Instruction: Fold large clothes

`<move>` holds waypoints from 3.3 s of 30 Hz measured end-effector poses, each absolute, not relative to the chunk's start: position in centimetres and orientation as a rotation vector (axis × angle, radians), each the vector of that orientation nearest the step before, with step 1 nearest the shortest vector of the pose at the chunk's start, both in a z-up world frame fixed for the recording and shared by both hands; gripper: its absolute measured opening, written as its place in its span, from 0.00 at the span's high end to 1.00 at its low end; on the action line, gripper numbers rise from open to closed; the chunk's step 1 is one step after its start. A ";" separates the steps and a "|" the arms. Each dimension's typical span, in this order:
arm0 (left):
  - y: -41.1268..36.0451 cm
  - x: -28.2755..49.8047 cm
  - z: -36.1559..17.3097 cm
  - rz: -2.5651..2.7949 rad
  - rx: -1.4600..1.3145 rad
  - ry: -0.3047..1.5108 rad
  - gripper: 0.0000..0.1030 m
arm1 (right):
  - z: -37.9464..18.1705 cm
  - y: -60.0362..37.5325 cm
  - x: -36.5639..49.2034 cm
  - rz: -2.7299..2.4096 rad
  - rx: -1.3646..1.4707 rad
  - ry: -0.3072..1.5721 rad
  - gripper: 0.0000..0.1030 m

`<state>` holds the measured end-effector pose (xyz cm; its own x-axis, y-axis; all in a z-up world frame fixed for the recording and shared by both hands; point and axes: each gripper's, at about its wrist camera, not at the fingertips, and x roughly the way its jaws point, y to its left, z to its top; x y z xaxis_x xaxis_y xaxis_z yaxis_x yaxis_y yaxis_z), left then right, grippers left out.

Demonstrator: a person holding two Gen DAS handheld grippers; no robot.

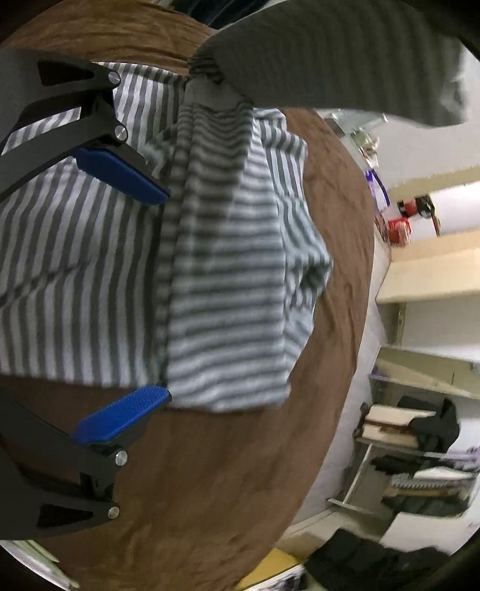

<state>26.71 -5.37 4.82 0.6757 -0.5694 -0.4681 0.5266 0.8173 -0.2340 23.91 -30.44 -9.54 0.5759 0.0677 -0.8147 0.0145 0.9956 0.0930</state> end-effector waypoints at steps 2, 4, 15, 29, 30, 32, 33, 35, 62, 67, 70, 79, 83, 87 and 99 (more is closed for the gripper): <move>-7.9 26.6 2.2 -0.629 -0.069 0.568 0.84 | -9.7 -32.7 23.2 0.014 0.131 0.967 0.05; -10.0 26.7 0.3 -0.630 -0.053 0.586 0.84 | -9.7 -34.1 22.7 0.004 0.143 0.970 0.05; -17.2 28.3 -12.7 -0.593 0.003 0.795 0.80 | -11.8 -38.6 21.6 -0.022 0.167 1.013 0.06; -16.4 28.6 -13.7 -0.595 -0.018 0.864 0.31 | -12.7 -39.9 21.9 -0.039 0.181 1.013 0.06; -16.0 28.7 -13.1 -0.600 -0.024 0.867 0.29 | -12.5 -39.8 21.9 -0.037 0.177 1.009 0.06; -15.2 28.7 -12.1 -0.599 -0.026 0.863 0.26 | -12.1 -39.6 22.0 -0.031 0.172 0.999 0.06; -14.4 28.6 -11.3 -0.587 -0.024 0.861 0.20 | -11.8 -39.5 22.0 -0.026 0.171 0.993 0.06; -12.8 28.5 -10.6 -0.549 0.004 0.864 0.12 | -11.3 -39.3 22.3 -0.016 0.168 0.978 0.06; 4.4 34.2 -17.4 -0.241 -0.128 1.005 0.45 | -13.2 -29.5 36.4 0.044 0.017 1.108 0.86; 5.8 34.4 -17.7 -0.232 -0.175 0.988 0.73 | -11.7 -30.7 35.1 0.032 0.065 1.044 0.88; 5.1 34.3 -17.4 -0.228 -0.123 0.974 0.84 | -10.6 -30.7 34.6 0.032 0.068 1.015 0.88; 5.2 34.0 -15.2 -0.193 -0.063 0.905 0.92 | -6.4 -30.8 33.2 0.047 0.118 0.872 0.88; 6.4 33.6 -12.6 -0.132 -0.080 0.818 0.92 | -3.5 -31.5 32.4 0.048 0.137 0.748 0.88; 6.8 34.7 -12.8 -0.133 -0.098 0.844 0.92 | -5.0 -33.2 32.6 0.037 0.197 0.770 0.89; 6.3 36.4 -16.1 -0.167 -0.048 0.990 0.62 | -16.5 -37.0 32.4 -0.014 0.347 0.990 0.66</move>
<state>36.35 6.31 -16.05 0.5369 -0.1620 -0.8280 0.1185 0.9861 -0.1161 32.38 -37.05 -16.50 0.5529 0.1450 -0.8205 0.1679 0.9451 0.2802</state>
